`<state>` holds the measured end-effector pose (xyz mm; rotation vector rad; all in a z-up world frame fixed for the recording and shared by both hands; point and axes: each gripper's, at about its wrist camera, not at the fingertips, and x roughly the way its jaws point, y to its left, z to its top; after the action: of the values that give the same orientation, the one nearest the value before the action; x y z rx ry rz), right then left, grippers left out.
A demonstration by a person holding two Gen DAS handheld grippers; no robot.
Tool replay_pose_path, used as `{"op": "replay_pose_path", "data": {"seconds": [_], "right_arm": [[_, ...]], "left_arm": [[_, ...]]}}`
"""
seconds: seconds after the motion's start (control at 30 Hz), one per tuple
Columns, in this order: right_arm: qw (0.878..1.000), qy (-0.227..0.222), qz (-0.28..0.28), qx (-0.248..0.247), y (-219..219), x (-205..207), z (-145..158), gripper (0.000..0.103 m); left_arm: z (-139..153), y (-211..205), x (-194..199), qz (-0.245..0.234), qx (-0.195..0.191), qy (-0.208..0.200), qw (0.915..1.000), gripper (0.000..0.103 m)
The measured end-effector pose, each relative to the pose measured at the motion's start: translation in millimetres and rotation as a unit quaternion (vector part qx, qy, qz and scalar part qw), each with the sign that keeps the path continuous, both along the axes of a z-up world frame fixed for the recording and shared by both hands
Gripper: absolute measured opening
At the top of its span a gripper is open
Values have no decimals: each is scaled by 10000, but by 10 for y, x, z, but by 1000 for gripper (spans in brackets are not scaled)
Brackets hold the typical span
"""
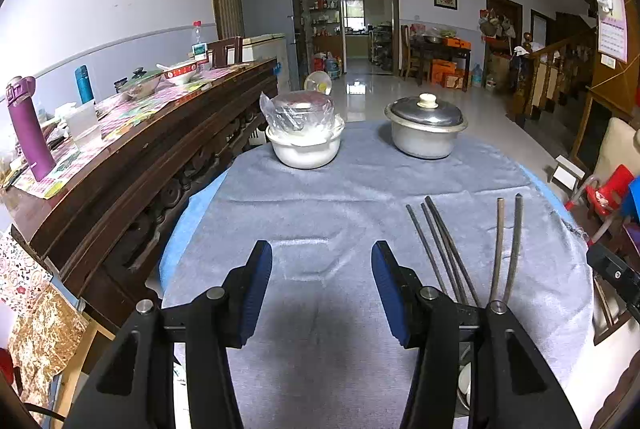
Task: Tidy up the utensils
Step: 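Move both tools back toward the remaining chopsticks on the cloth, then close the right tool on a chopstick while the left tool approaches another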
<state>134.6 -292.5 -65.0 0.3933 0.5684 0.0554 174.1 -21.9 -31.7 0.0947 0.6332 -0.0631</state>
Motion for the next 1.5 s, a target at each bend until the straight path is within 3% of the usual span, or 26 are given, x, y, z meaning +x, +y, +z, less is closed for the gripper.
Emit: {"op": "replay_pose_path", "data": {"seconds": [0.47, 0.77, 1.23, 1.5], "right_arm": [[9996, 258, -73, 124, -92, 102, -212, 25], [9980, 590, -10, 240, -166, 302, -454, 25], [9846, 1565, 444, 647, -361, 1156, -1122, 25], [9774, 1808, 761, 784, -381, 1850, -1290, 25]], "left_arm": [[-188, 42, 161, 100, 65, 245, 9996, 53], [-487, 99, 370, 141, 52, 657, 9977, 54], [-1111, 254, 764, 290, 26, 1491, 9884, 54], [-1324, 242, 984, 251, 5, 1782, 9837, 54]]}}
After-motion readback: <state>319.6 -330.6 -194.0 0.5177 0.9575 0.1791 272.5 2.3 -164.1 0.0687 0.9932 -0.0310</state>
